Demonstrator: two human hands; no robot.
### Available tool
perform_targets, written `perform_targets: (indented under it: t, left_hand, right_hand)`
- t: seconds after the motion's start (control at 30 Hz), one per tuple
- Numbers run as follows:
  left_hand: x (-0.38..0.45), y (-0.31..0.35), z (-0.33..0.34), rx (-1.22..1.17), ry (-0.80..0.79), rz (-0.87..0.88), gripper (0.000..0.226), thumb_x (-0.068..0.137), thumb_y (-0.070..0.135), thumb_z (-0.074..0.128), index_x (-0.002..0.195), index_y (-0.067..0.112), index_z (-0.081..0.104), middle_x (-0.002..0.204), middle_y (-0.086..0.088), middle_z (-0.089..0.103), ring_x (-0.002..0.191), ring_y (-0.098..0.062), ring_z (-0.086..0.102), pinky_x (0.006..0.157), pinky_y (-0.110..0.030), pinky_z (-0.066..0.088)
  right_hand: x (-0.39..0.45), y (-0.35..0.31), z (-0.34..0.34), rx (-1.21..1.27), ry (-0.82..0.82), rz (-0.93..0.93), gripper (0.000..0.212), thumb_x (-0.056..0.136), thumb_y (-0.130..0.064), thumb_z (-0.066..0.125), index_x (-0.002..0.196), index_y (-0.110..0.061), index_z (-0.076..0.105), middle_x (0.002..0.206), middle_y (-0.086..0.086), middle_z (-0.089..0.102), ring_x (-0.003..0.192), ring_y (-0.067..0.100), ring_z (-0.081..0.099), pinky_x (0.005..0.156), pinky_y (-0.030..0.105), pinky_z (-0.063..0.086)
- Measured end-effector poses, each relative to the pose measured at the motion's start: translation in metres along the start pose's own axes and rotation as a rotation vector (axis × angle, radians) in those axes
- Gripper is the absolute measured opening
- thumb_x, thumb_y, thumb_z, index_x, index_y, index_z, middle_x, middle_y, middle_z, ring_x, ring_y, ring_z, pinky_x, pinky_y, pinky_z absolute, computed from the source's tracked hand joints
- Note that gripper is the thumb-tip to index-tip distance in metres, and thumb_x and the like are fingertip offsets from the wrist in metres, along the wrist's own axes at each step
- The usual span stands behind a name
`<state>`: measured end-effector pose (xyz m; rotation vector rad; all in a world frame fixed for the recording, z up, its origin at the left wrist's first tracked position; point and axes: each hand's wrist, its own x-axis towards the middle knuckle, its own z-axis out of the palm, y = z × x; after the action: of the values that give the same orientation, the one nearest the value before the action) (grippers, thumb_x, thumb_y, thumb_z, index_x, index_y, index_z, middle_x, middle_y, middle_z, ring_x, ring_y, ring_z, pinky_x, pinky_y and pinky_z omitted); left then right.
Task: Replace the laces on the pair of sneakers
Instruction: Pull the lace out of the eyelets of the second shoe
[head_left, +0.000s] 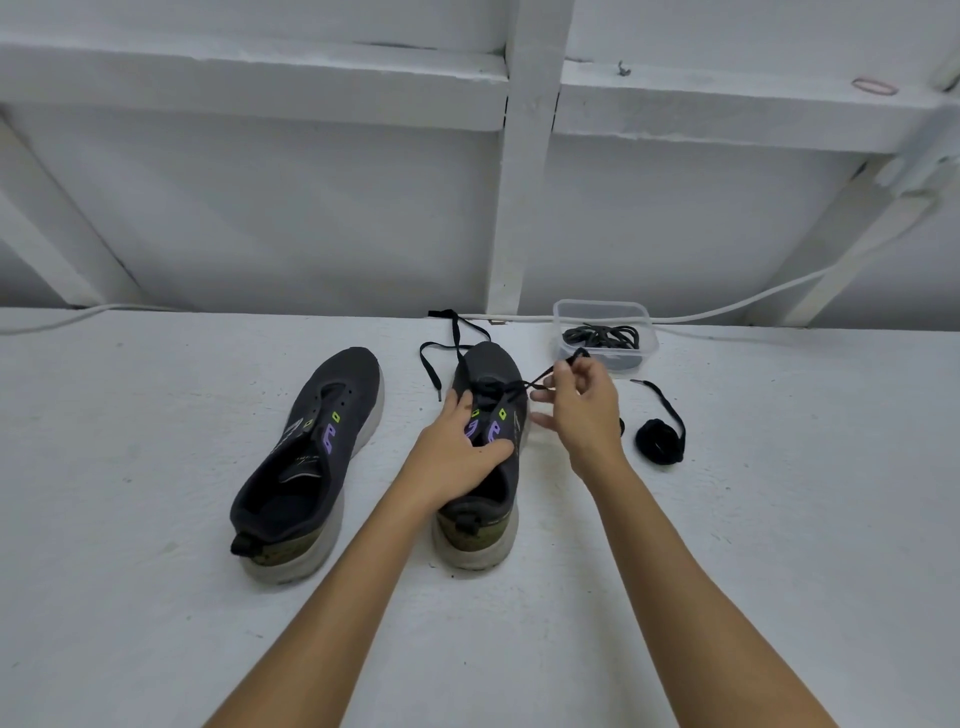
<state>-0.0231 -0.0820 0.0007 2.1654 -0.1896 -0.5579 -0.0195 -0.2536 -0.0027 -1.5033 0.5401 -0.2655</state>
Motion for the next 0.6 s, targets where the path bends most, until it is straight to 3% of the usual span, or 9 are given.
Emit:
perform_targets:
  t: [0.13,0.23,0.37,0.5,0.6]
  left_hand:
    - [0.0,0.001,-0.001,0.009,0.013,0.021,0.082,0.089,0.043,0.066,0.158,0.028,0.025,0.166,0.016,0.01,0.135,-0.011,0.044,0.098,-0.024,0.038]
    - [0.001,0.0,-0.001,0.022,0.011,0.008,0.09,0.086,0.048,0.065,0.16,0.03,0.017,0.167,0.015,0.005,0.143,-0.016,0.038,0.109,-0.029,0.037]
    - [-0.001,0.004,-0.001,0.024,0.01,0.014,0.083,0.092,0.041,0.064,0.16,0.026,0.019,0.167,0.013,0.007,0.14,-0.013,0.04,0.096,-0.02,0.032]
    - [0.001,0.003,0.0,0.028,-0.006,-0.005,0.091,0.091,0.045,0.065,0.161,0.028,0.01,0.168,0.011,-0.002,0.146,-0.015,0.033,0.108,-0.025,0.03]
    - [0.001,0.003,0.001,0.04,-0.011,-0.015,0.091,0.092,0.046,0.064,0.161,0.026,0.009,0.168,0.011,-0.003,0.148,-0.014,0.029,0.109,-0.025,0.029]
  right_hand:
    - [-0.006,0.01,-0.001,-0.145,-0.255,0.094,0.021,0.094,-0.032,0.072,0.099,-0.011,0.072,0.092,0.003,0.071,0.073,0.012,0.068,0.064,0.029,0.06]
    - [-0.004,0.017,0.001,-0.224,-0.256,0.029,0.015,0.088,-0.027,0.078,0.095,-0.014,0.074,0.095,0.003,0.072,0.073,0.015,0.068,0.067,0.032,0.06]
    - [-0.004,0.011,0.003,-0.311,-0.243,-0.077,0.012,0.098,-0.027,0.062,0.091,-0.018,0.059,0.091,0.002,0.068,0.072,0.022,0.065,0.07,0.048,0.063]
    - [-0.005,0.004,0.002,-0.078,-0.138,0.038,0.01,0.108,-0.021,0.044,0.102,-0.013,0.046,0.086,0.008,0.067,0.064,0.015,0.065,0.06,0.032,0.058]
    - [-0.008,0.004,0.003,-0.018,-0.127,0.09,0.007,0.108,-0.018,0.041,0.104,-0.012,0.044,0.084,0.008,0.066,0.062,0.013,0.064,0.059,0.03,0.057]
